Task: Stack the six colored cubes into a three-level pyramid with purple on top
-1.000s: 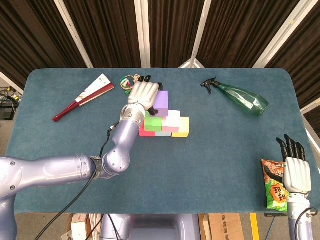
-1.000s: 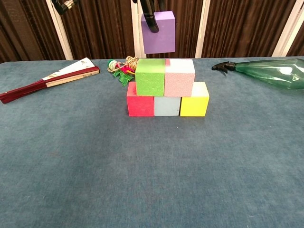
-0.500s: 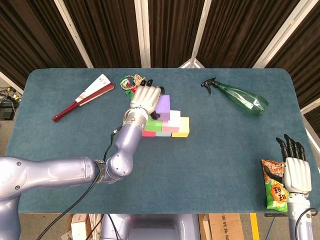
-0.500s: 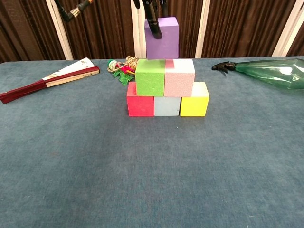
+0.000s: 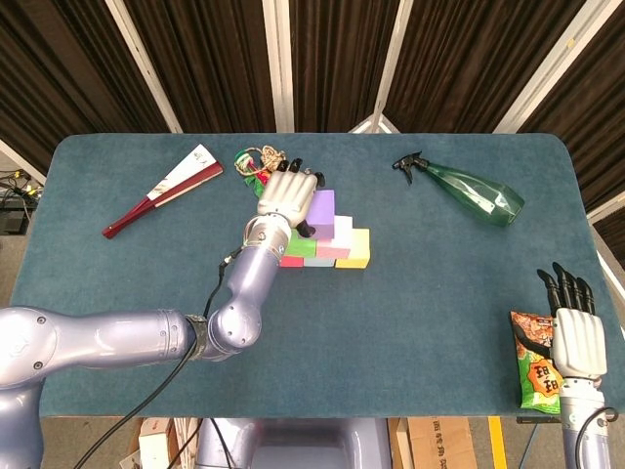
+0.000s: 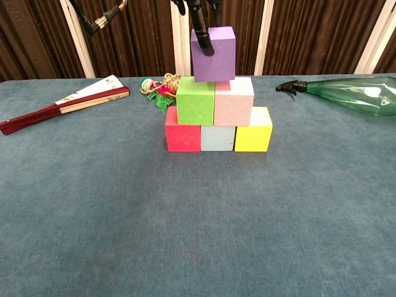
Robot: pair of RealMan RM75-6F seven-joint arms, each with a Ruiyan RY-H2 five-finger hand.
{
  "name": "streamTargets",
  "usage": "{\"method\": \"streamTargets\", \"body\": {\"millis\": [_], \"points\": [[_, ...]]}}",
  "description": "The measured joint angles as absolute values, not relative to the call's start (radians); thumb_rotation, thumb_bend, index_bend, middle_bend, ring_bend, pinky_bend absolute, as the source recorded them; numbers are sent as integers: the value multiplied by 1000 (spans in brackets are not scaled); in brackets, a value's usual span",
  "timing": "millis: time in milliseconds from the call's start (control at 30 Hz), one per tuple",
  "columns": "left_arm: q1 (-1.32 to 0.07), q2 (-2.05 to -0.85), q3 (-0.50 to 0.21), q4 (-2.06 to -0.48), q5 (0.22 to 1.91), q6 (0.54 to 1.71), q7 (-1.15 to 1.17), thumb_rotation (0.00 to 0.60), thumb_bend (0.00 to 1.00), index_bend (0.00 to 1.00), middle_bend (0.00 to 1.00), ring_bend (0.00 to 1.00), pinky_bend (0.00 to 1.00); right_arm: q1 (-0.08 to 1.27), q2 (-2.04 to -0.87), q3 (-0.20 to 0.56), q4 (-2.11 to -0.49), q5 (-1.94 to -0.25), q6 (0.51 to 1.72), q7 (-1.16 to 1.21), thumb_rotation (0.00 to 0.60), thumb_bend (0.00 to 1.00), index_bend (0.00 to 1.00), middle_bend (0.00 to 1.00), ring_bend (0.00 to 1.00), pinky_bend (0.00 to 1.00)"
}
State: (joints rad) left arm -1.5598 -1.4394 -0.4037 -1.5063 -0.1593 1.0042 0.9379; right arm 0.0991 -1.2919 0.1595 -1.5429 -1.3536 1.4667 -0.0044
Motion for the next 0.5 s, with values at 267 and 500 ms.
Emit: {"method": "streamTargets", "body": {"millis": [267,500], "points": [[-1560,-1454,-406,-1500,-167,1010,951,600,263,226,308,0,29,96,-1288,164,-1546,-1351,1471,5,600,250,137,51,51,0],[-1564,-1472,-412,-1489,-165,1013,960,600,263,217,308,0,29,95,-1284,166,-1547,-1351,1475,11,600,250,138,51,51,0]]}}
